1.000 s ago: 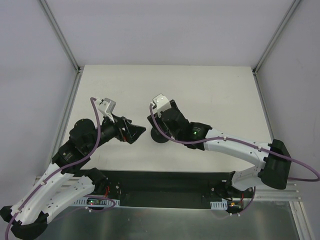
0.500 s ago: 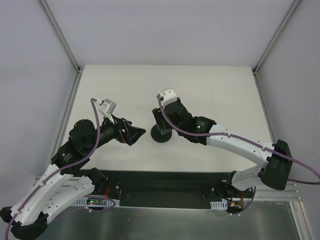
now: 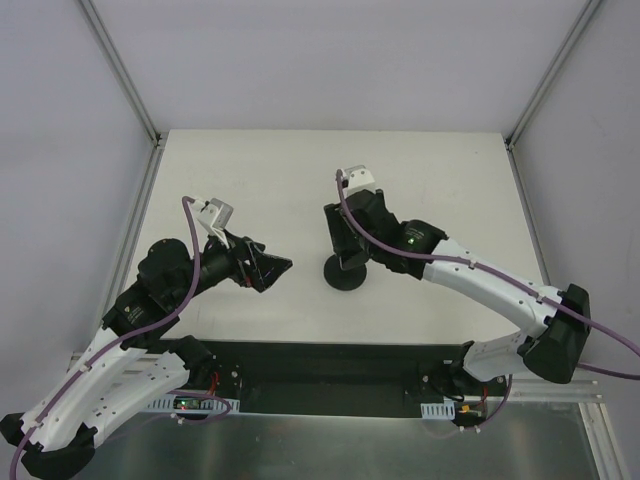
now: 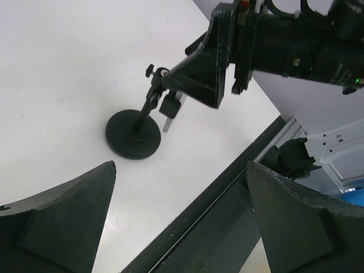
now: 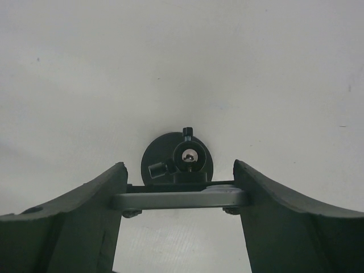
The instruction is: Place the phone on the phone stand
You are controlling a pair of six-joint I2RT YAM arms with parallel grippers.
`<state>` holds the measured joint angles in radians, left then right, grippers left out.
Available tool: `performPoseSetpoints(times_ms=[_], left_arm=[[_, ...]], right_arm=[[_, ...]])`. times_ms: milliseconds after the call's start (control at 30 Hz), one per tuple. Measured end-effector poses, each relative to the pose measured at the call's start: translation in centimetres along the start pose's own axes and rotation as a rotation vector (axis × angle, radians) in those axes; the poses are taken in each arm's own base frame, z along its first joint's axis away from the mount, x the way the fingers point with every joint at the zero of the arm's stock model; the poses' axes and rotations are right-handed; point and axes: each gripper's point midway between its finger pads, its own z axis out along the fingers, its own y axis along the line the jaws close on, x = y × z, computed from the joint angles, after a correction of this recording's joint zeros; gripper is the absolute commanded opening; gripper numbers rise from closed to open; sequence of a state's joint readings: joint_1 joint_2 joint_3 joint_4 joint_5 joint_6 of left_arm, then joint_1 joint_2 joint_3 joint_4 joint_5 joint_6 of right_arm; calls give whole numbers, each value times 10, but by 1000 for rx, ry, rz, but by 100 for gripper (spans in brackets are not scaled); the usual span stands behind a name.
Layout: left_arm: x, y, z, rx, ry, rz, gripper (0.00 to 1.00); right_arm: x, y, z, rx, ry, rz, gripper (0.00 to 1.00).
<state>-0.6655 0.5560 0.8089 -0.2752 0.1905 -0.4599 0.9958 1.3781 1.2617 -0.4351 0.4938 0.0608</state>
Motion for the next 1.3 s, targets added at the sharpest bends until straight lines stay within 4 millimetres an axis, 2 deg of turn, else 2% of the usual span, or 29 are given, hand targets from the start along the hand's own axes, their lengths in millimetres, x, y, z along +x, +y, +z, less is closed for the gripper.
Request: performPoseSetpoints(times_ms=[133,300,400,433,500,567,633,733,867,1300], left_arm=[[1,-3,0,16,8,-5,95],[3,-7,-1,37,20,-5,96],[5,-8,-1,46,26,-5,96],[6,-9,-1,50,32,-6,96],[8,-10,1,58,43,-7,96],[10,-10,3,65,59,-10,96],[13,-10,5,67,74,-12,95],[15,-11,8,76,87,-15,95],[17,-14,8,95,100,-16,95],[17,-23,5,139,98,-27,95]], right_arm=[[-9,-39,2,100,0,18,1],[-24,-128,-13,291,-40,116,1],[-22,-201,-43,468,-90,213,1],[-19,-219,-52,513,-102,242,0],[-6,-261,-77,630,-117,316,0],[12,-294,-101,741,-115,378,0],[31,-317,-118,827,-92,424,0],[59,-334,-133,905,-40,462,0],[80,-336,-131,909,18,486,0],[93,-333,-134,909,-24,523,0]])
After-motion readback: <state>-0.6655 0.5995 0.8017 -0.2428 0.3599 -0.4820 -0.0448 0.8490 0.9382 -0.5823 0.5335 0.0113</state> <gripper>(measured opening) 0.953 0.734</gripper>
